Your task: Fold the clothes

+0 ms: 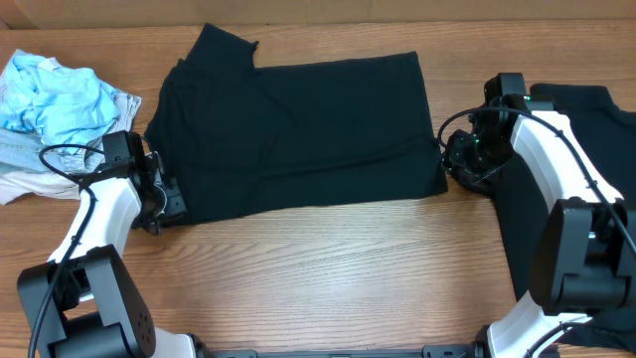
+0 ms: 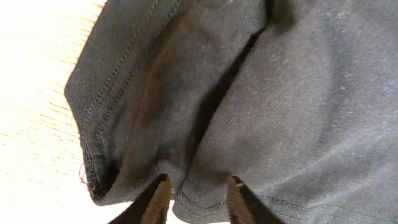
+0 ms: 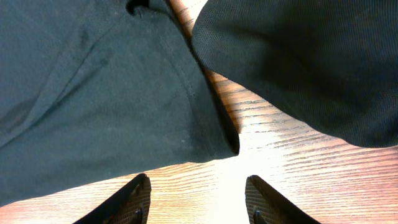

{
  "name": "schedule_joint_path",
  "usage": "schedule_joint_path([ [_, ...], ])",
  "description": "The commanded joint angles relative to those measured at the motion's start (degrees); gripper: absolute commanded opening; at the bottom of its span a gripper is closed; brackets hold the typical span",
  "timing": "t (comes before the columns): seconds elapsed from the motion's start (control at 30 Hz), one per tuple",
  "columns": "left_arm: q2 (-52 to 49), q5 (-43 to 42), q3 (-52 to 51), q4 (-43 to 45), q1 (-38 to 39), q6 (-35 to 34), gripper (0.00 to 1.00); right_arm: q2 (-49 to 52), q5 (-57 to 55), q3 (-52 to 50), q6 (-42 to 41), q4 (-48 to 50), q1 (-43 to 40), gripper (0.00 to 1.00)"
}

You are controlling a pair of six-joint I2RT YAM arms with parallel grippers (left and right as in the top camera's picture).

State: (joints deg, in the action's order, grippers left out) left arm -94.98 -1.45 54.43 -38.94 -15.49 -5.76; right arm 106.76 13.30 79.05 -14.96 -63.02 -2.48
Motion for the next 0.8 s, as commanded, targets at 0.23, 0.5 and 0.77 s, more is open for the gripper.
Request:
schedule_joint_path([
  [0.23, -0.39, -0.33, -2.60, 1.14, -0.26, 0.44, 0.20, -1.29, 0.46, 1.05, 0.22, 0.72, 0.26, 0.52],
  [0.5, -0.37, -1.22, -1.57, 0.13, -0.26, 0.42, 0.04, -1.29, 0.44, 1.05, 0.22, 0.72, 0.26, 0.53],
  [0.77, -0.37, -8.57, 5.14, -3.63, -0.26, 0.44, 0.04, -1.29, 0.44, 1.05, 0.22, 0.72, 0.26, 0.53],
])
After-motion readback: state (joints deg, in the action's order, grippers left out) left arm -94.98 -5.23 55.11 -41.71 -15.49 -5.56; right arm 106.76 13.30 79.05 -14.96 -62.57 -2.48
